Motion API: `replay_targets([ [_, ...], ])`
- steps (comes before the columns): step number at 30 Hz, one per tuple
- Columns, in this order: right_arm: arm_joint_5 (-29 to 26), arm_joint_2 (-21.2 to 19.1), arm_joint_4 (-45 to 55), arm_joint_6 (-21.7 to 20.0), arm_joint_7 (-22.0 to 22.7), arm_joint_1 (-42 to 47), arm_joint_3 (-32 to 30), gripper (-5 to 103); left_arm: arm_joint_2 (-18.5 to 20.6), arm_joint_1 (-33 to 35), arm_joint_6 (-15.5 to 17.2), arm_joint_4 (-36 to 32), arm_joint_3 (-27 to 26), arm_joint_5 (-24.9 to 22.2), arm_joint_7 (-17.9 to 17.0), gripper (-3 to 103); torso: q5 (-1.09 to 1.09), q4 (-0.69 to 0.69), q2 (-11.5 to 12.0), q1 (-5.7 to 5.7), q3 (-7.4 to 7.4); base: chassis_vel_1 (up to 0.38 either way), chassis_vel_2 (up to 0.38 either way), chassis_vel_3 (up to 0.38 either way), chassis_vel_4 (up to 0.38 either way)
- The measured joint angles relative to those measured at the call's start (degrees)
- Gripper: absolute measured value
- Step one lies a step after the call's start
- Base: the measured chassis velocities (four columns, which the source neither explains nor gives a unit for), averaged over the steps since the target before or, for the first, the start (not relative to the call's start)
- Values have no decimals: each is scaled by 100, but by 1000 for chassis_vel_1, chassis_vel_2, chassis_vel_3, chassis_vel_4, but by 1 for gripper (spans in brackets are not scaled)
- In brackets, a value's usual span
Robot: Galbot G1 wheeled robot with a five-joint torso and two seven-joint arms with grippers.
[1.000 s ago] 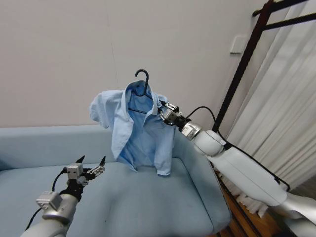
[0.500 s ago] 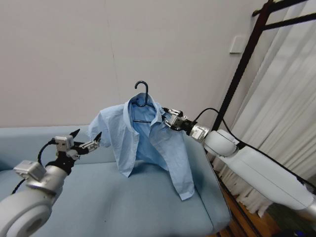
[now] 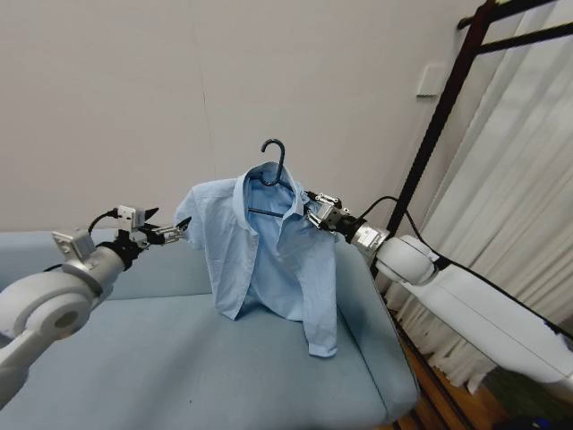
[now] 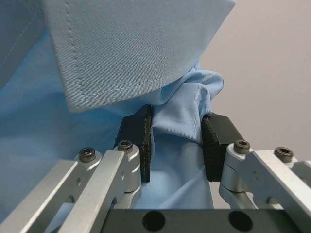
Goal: Pick up the clothes from the sofa and hang them on the clothes hanger.
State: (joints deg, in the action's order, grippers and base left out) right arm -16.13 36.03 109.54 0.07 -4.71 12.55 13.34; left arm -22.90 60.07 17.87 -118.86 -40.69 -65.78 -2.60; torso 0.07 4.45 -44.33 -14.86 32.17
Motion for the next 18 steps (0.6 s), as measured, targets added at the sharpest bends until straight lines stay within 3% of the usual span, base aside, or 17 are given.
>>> replay_targets([
  [5,-56,51,-13,84,-6,50,4,25,21,-321,-262,557,276,3,528,100,0,3,0,0,-1,0,0,0,0],
  [15,-154,198,-62,183,-58,-47,87,25,181,-541,-320,1279,488,156,1366,101,2,1,0,0,-1,0,0,0,0],
  [18,-163,245,-57,213,-86,-57,102,25,191,-452,-439,1432,504,252,1494,90,1,0,0,0,-1,0,0,0,0],
])
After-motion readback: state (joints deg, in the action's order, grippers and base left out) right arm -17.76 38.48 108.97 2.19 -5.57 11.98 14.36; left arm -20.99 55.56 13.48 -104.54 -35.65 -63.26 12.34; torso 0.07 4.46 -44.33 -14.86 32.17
